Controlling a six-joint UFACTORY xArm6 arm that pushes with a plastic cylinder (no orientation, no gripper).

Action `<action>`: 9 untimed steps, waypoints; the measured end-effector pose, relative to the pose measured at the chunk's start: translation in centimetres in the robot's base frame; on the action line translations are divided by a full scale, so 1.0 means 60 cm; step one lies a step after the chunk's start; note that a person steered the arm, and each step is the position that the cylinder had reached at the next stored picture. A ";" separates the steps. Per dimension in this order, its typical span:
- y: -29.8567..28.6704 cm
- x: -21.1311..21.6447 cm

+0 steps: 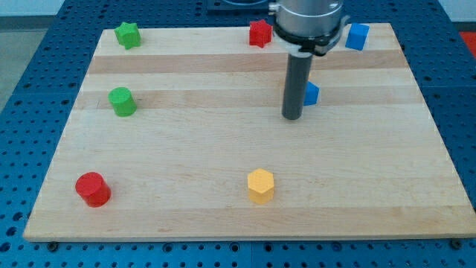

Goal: Slightly push the blue triangle towards the top of the board

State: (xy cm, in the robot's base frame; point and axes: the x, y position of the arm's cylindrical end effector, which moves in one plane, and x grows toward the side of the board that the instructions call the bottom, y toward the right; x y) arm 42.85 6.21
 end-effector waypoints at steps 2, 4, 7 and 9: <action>-0.063 -0.001; -0.041 -0.012; 0.010 -0.034; 0.016 -0.038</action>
State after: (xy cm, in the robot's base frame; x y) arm 40.56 7.16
